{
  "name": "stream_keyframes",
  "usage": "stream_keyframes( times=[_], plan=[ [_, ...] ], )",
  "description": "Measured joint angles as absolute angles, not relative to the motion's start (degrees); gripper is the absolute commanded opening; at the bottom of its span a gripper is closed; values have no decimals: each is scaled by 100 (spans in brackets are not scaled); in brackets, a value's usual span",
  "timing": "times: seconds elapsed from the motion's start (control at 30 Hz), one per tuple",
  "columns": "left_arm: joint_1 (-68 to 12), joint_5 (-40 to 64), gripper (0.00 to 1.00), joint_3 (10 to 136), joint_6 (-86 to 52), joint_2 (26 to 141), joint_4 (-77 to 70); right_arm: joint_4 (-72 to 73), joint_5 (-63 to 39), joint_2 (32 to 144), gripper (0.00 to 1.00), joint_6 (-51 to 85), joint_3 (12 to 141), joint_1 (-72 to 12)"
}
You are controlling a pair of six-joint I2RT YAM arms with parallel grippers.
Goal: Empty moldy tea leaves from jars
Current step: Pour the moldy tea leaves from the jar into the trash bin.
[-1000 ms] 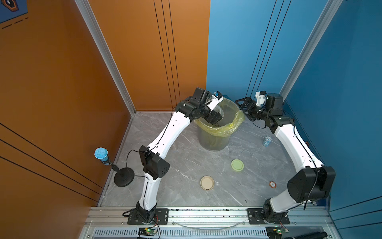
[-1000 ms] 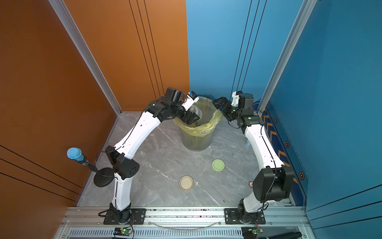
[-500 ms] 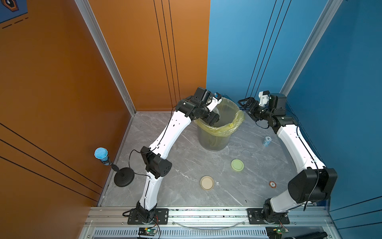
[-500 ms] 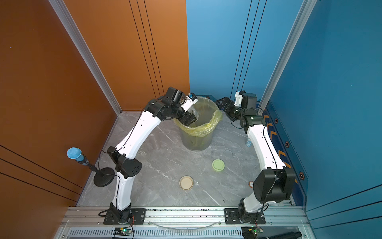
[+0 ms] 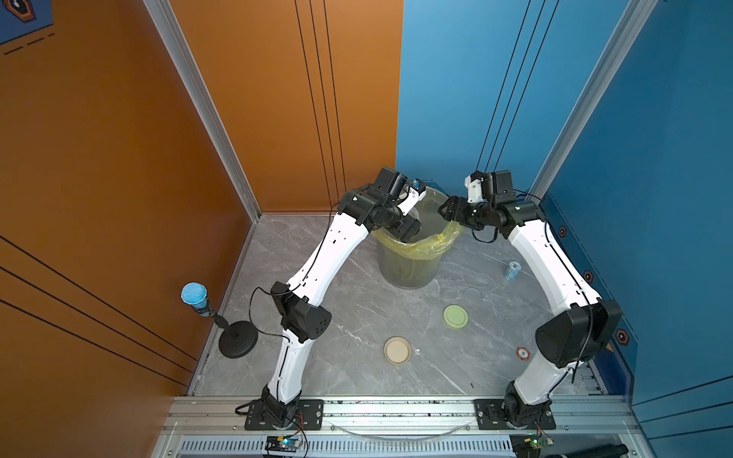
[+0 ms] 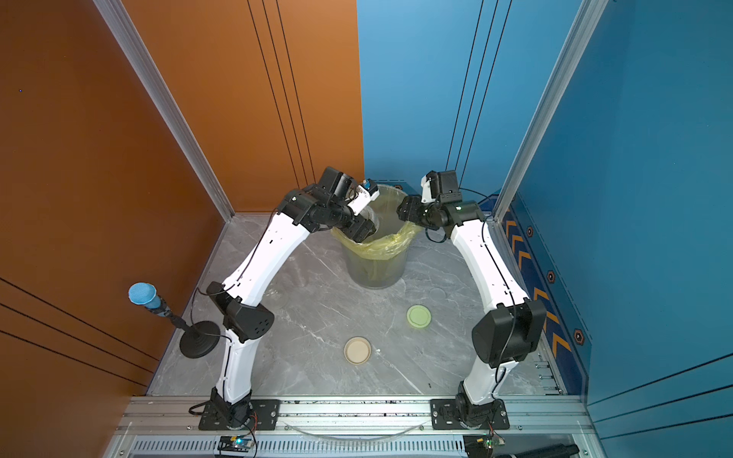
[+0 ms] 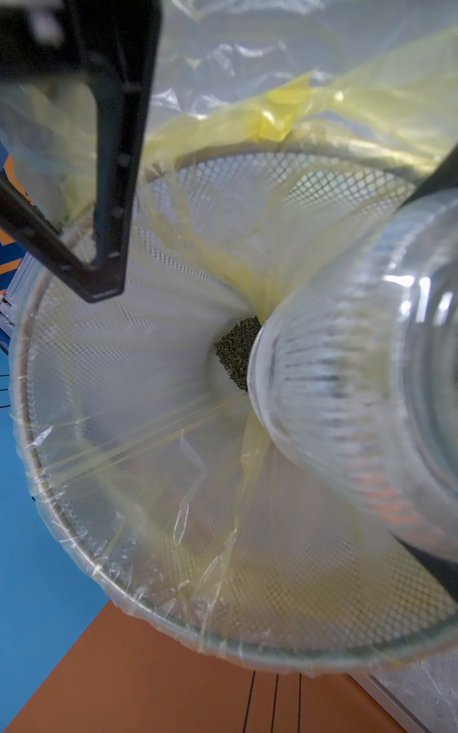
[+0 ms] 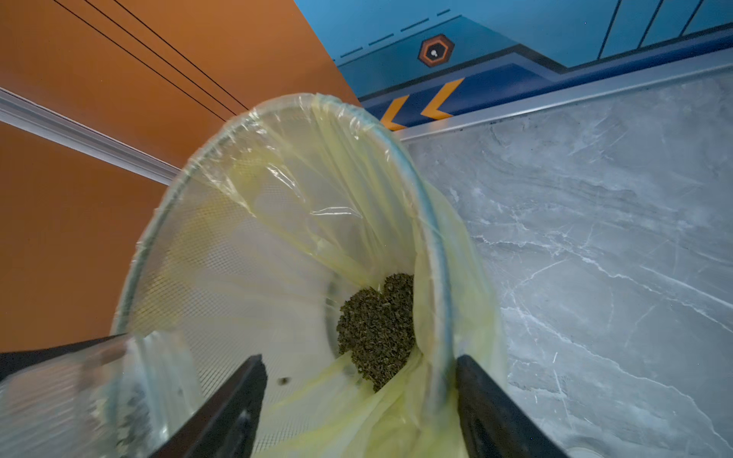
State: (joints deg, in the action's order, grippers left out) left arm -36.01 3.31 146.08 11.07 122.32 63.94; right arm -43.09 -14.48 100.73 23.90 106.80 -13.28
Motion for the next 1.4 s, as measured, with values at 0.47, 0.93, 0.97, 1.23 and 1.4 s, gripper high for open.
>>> stream_keyframes(
  times=[0.47, 0.93, 0.97, 1.23, 1.4],
  plan=[
    [-3566, 204, 47, 14525, 1162, 12167, 6731, -5404, -873, 10519, 36, 1769, 11443, -1658],
    [-3435, 167, 45, 14405, 1221, 11485, 6989, -5913, -1356, 10829, 18, 1472, 12042, -2021],
    [-3415, 167, 45, 14405, 1219, 11485, 7026, -5946, -1398, 10829, 18, 1455, 12049, -2025],
    [-3339, 139, 44, 13920, 1133, 11415, 7255, -6331, -1466, 10822, 19, 1341, 12147, -2104],
    [-3430, -23, 44, 13415, 1109, 11334, 7422, -6462, -1428, 10781, 20, 1326, 12147, -2193]
  ],
)
